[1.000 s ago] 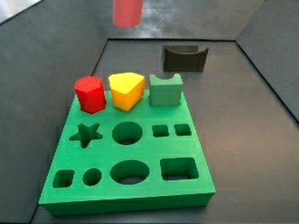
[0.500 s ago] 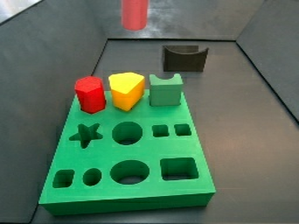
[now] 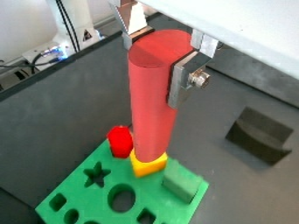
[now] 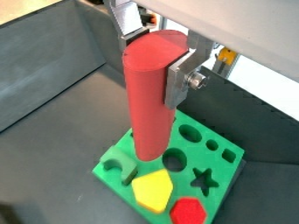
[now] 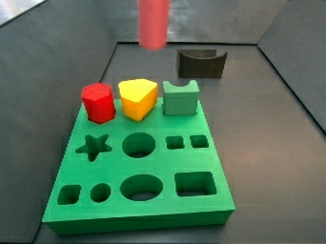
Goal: Pick up the oval object. Move up. Place the oval object on the fixture. Regrasp the oval object. Move to above the board. Insert the oval object.
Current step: Insert the oval object.
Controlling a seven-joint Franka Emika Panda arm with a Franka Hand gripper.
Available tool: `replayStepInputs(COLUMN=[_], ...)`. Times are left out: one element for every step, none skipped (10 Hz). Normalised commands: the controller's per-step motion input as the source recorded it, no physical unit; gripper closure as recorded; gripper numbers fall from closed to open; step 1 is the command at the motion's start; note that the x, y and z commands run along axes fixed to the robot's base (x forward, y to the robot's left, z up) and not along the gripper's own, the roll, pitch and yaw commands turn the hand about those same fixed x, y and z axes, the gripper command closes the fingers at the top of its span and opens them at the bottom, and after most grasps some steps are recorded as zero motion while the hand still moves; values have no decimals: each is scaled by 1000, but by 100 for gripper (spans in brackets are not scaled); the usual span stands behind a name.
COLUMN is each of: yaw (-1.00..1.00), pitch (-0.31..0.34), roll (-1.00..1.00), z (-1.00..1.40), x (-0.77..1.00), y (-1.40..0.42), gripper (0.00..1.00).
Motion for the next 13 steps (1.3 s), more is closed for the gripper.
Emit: replayStepInputs(yaw=[-500,-646,-703,-743,-760,-771,-834,-857,-891,-909,-929,-946,-954], pitch=[-131,-126,-127,-113,-104,-90,-57,-47,-33,-11,0,0,0], roll=[0,0,0,0,0,0,0,0,0,0,0,0,0], z=[-257,-254,-280,-260,-260,-263,-229,-237,-246,-251,-260,-280,-306], x=[66,54,23,23,11,0,0,0,0,0,0,0,0], y=[-466,-466,-451,-403,-389,-383,-334,-303,-260,-231,-209,-174,-160], gripper=[100,100,100,100,100,100,100,100,100,100,100,100,100])
